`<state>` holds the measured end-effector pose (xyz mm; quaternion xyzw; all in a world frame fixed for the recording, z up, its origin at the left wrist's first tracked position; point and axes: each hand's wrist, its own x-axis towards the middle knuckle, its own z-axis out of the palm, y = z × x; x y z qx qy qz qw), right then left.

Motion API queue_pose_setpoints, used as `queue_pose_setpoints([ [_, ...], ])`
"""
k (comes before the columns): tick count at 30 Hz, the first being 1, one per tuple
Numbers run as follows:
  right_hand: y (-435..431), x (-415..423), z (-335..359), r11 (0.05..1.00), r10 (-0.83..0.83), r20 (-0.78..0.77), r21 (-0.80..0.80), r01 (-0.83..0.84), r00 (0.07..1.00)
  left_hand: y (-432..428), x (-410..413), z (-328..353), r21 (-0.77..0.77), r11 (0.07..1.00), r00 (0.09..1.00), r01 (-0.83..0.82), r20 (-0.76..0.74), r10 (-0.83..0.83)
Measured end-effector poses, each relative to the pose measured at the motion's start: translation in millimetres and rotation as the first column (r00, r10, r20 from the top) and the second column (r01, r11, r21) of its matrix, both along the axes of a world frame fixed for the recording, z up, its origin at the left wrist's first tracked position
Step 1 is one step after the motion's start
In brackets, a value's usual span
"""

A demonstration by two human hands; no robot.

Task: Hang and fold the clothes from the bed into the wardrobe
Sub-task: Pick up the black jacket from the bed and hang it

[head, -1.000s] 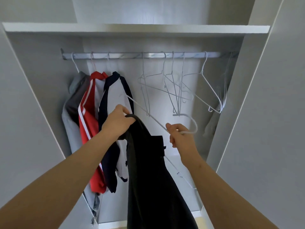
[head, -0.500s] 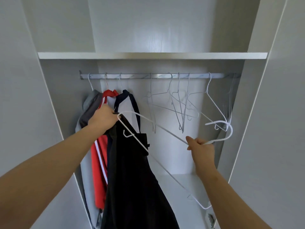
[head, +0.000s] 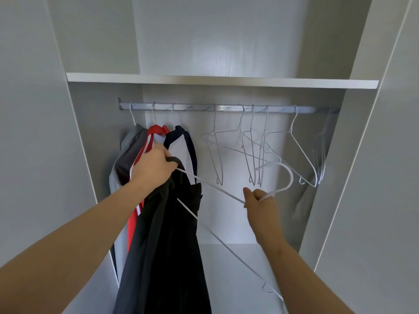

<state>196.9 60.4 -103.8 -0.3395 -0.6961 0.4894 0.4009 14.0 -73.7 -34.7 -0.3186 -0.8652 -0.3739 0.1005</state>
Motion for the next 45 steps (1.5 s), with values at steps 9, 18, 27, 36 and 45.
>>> queue_pose_setpoints([
  [9,-19,-14,19,0.95,0.301,0.237,0.008,-0.312,0.924,-8,20,8,-0.208,0.938,0.935,0.278,-0.164,-0.314],
  [18,-43,-23,12,0.787,0.406,-0.077,-0.477,-0.391,0.911,7,60,14,-0.063,0.775,0.772,0.629,-0.065,-0.633],
  [27,-6,-6,18,0.904,0.071,-0.138,-0.41,-0.123,0.988,-9,23,-9,0.101,0.756,0.758,0.647,0.025,-0.652],
  [36,2,0,27,0.895,0.025,-0.229,-0.429,-0.123,0.973,13,-11,-62,0.146,0.985,0.924,0.091,0.356,-0.138],
  [45,13,20,30,0.98,0.057,0.084,-0.197,-0.04,0.995,10,-33,4,0.37,0.918,0.985,-0.141,-0.04,0.167],
])
